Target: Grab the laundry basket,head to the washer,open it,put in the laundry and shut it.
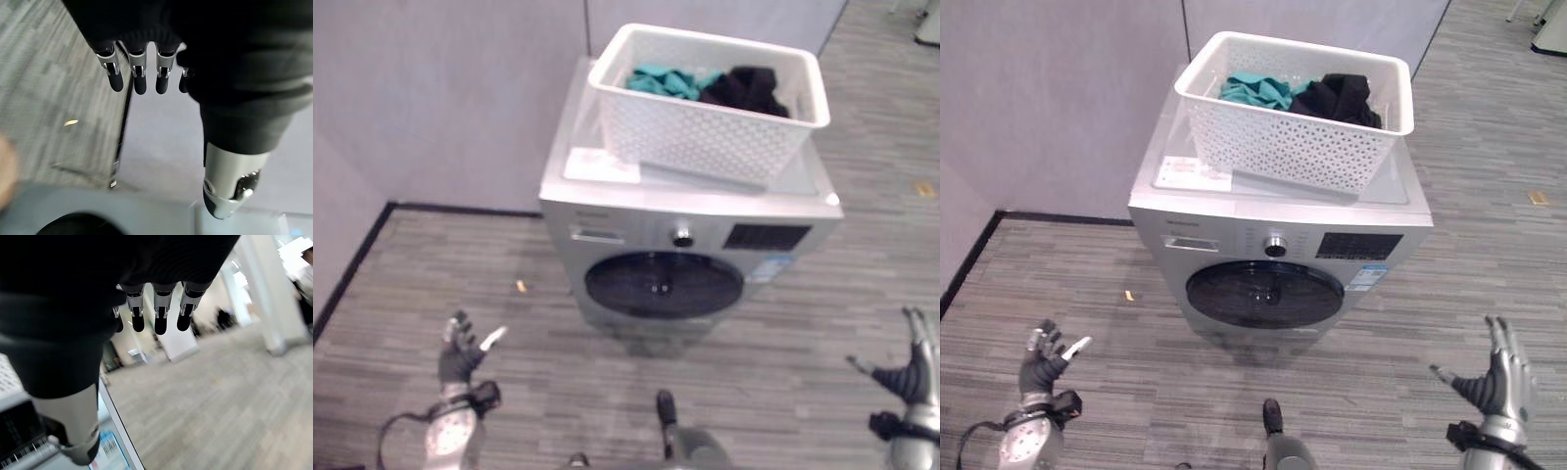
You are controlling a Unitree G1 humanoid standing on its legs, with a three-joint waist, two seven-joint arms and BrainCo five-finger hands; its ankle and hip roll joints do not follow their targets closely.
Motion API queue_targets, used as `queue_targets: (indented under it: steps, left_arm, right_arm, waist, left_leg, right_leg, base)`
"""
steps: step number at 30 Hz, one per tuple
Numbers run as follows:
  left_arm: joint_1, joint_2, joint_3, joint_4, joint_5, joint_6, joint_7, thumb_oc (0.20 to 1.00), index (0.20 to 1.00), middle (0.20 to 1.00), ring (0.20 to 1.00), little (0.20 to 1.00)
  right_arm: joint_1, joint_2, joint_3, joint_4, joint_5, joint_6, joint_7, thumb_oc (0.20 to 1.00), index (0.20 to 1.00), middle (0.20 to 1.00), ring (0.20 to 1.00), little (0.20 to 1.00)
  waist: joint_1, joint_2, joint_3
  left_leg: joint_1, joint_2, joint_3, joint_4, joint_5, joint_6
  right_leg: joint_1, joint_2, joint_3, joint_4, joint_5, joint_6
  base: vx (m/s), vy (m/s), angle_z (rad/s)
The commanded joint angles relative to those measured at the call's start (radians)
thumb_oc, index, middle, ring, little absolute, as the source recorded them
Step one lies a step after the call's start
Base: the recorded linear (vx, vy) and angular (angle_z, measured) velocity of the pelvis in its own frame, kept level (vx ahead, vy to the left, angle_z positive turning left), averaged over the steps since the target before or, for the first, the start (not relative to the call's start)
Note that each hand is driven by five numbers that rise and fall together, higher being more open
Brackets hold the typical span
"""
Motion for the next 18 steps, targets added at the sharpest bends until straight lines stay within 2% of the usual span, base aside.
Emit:
queue_targets:
  steps: [1,8,18]
  left_arm:
    - [0.009,0.068,-0.015,0.037,0.042,-0.051,-0.012,1.000,1.000,1.000,1.000,1.000]
    - [-0.013,0.092,-0.093,0.081,0.097,-0.060,-0.020,1.000,1.000,1.000,1.000,1.000]
    - [-0.183,0.139,-0.242,0.065,0.168,-0.072,0.012,1.000,1.000,1.000,1.000,1.000]
  right_arm:
    - [-0.004,-0.018,-0.024,-0.023,0.079,-0.060,-0.006,1.000,1.000,1.000,1.000,1.000]
    - [-0.036,-0.052,0.082,0.031,0.095,-0.080,0.021,1.000,1.000,1.000,1.000,1.000]
    - [-0.174,-0.101,0.180,0.066,0.126,-0.096,-0.010,1.000,1.000,1.000,1.000,1.000]
  waist:
    - [-0.010,-0.008,-0.044]
    - [0.002,-0.013,-0.041]
    - [0.029,-0.015,0.002]
  left_leg:
    - [-0.049,0.031,-0.074,0.021,0.008,0.058]
    - [-0.053,0.026,-0.084,0.012,0.011,0.056]
    - [-0.117,0.033,-0.125,0.012,0.045,0.032]
  right_leg:
    - [0.061,-0.089,-0.013,0.060,-0.106,0.085]
    - [0.068,-0.096,-0.023,0.043,-0.103,0.089]
    - [0.080,-0.109,-0.100,0.018,-0.103,0.087]
  base:
    - [-0.02,0.022,0.05]
    - [0.00,0.002,0.01]
    - [-0.02,-0.030,0.17]
